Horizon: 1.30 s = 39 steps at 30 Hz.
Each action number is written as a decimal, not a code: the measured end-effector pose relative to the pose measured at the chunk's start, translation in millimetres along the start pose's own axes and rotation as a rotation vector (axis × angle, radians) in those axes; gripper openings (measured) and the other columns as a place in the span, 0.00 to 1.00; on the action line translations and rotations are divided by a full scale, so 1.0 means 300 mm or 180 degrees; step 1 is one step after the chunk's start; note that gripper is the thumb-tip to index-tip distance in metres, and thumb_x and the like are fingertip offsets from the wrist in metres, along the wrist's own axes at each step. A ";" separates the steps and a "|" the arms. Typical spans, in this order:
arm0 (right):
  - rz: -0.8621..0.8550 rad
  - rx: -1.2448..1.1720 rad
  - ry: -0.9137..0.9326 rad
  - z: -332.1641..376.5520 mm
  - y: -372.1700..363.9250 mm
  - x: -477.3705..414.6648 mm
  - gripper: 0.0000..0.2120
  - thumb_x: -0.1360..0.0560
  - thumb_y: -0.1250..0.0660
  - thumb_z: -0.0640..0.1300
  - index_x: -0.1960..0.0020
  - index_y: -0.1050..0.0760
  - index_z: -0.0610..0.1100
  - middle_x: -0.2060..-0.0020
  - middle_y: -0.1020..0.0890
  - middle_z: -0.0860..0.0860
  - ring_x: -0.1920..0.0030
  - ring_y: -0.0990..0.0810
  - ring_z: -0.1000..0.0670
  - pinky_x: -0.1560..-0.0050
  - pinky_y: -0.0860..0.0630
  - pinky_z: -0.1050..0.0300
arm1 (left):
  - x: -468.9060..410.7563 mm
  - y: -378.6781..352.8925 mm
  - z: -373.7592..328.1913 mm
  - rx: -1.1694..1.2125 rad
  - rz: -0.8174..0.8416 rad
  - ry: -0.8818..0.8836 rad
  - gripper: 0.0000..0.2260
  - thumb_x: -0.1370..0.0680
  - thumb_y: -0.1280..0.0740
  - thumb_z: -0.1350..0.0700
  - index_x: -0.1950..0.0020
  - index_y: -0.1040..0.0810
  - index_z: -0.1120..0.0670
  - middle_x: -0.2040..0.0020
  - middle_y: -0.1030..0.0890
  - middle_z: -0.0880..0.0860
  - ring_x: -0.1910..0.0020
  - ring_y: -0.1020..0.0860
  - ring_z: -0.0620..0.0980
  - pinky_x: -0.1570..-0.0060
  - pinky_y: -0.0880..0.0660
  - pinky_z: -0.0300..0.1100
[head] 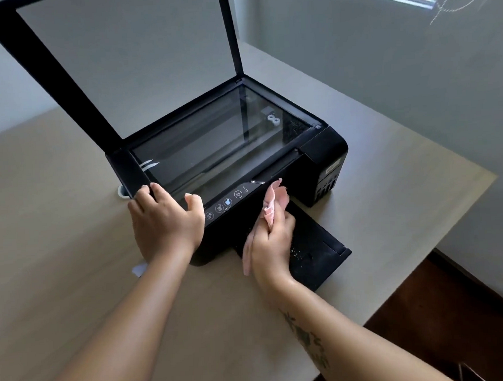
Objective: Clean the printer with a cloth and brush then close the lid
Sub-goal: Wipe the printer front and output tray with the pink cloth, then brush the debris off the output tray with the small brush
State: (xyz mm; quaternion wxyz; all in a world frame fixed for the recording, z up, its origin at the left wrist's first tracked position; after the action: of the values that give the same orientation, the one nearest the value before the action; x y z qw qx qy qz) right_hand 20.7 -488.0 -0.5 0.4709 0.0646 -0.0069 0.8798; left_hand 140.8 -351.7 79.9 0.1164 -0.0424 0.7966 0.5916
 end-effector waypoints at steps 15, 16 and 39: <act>0.1823 0.3677 0.1880 0.113 0.545 -0.276 0.18 0.23 0.36 0.44 0.35 0.31 0.56 0.37 0.29 0.49 0.41 0.32 0.37 0.53 0.27 0.45 | 0.028 0.024 -0.075 -0.0431 0.0165 -0.0127 0.25 0.21 0.42 0.46 0.31 0.30 0.62 0.33 0.27 0.63 0.34 0.32 0.65 0.31 0.38 0.57; 0.1917 0.3923 0.1915 0.114 0.556 -0.292 0.20 0.23 0.36 0.47 0.34 0.34 0.59 0.35 0.30 0.49 0.40 0.32 0.36 0.52 0.28 0.46 | 0.043 0.025 -0.084 -0.0452 0.0157 -0.0105 0.26 0.21 0.42 0.45 0.30 0.30 0.61 0.32 0.27 0.62 0.32 0.33 0.64 0.30 0.40 0.57; 0.4330 0.3228 0.2394 0.024 -0.111 0.246 0.20 0.26 0.36 0.49 0.35 0.30 0.46 0.41 0.29 0.46 0.41 0.29 0.42 0.48 0.25 0.50 | 0.826 0.016 0.444 -0.0703 0.0707 0.1567 0.32 0.24 0.45 0.40 0.26 0.39 0.58 0.27 0.34 0.60 0.29 0.36 0.62 0.29 0.38 0.55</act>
State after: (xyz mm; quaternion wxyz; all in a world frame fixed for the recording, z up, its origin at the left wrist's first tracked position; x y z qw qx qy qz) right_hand 8.6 -408.9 14.1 -0.2599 -0.0447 0.4955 0.8276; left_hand -82.4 -206.1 -10.3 -0.1512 -0.1096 0.7315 0.6558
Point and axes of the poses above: each hand's wrist, its own x-axis away from the middle knuckle, its own y-axis out of the back of the hand, z = x × y, the point moved 5 cm from there along -x, towards the middle knuckle
